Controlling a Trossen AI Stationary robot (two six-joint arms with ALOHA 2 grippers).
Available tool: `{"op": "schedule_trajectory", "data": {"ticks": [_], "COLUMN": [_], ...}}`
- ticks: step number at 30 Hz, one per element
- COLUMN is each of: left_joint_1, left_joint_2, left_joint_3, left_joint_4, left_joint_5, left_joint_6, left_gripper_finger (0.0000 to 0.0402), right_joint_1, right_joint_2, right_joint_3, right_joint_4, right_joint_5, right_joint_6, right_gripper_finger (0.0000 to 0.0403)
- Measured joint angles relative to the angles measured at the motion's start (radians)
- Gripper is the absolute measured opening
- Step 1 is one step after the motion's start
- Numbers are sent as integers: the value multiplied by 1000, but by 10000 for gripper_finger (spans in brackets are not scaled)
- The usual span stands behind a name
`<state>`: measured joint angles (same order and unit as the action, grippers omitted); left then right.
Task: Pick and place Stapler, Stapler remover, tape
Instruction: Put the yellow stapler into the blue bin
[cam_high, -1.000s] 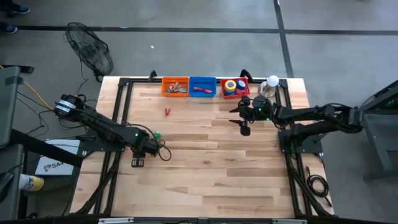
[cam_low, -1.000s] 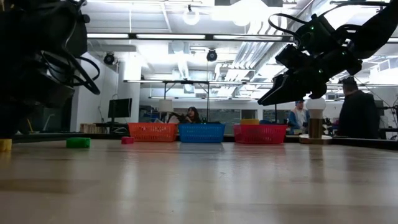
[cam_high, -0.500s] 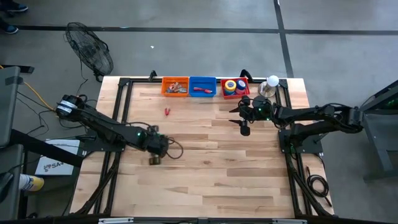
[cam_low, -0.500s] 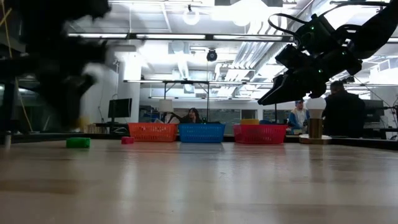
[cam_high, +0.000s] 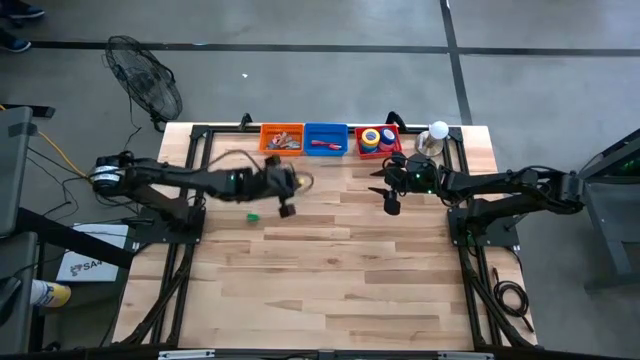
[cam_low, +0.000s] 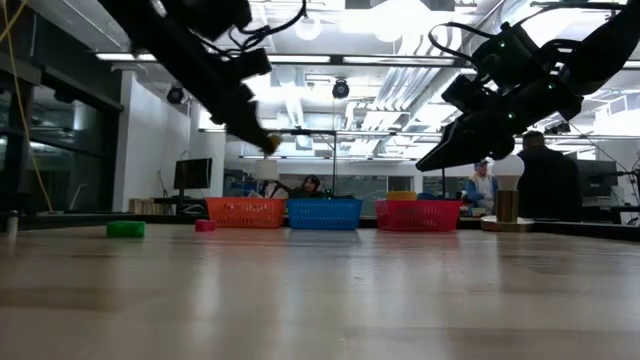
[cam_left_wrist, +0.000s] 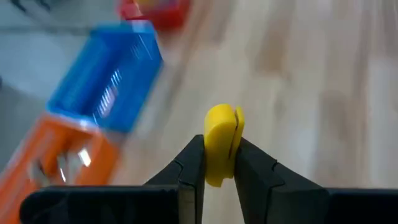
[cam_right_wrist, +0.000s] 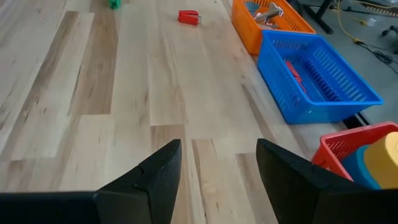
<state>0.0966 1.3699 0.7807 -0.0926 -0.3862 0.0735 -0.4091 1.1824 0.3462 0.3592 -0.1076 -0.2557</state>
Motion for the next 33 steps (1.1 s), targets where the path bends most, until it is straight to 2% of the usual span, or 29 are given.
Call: {"op": "schedule_trajectory", "data": {"ticks": [9, 15, 20, 29, 33], "left_joint_1": [305, 398, 443, 453, 453], "left_joint_2": [100, 250, 396, 613, 697], "left_joint_3": [7, 152, 348, 701, 845], "left_joint_4": [262, 242, 76, -179, -362], "left_joint_5": [279, 343, 342, 219, 174], "left_joint_6": [157, 216, 236, 230, 236], "left_gripper_finger": [59, 59, 59, 59, 59], "right_joint_1": [0, 0, 0, -3, -3], "right_joint_2": [0, 0, 0, 0, 0], "right_joint_3": [0, 0, 0, 0, 0], "right_joint_4": [4, 12, 13, 12, 12], "right_joint_5": [6, 49, 49, 57, 64], "right_joint_6": [16, 14, 13, 8, 4], "right_gripper_finger": [199, 199, 199, 199, 199]}}
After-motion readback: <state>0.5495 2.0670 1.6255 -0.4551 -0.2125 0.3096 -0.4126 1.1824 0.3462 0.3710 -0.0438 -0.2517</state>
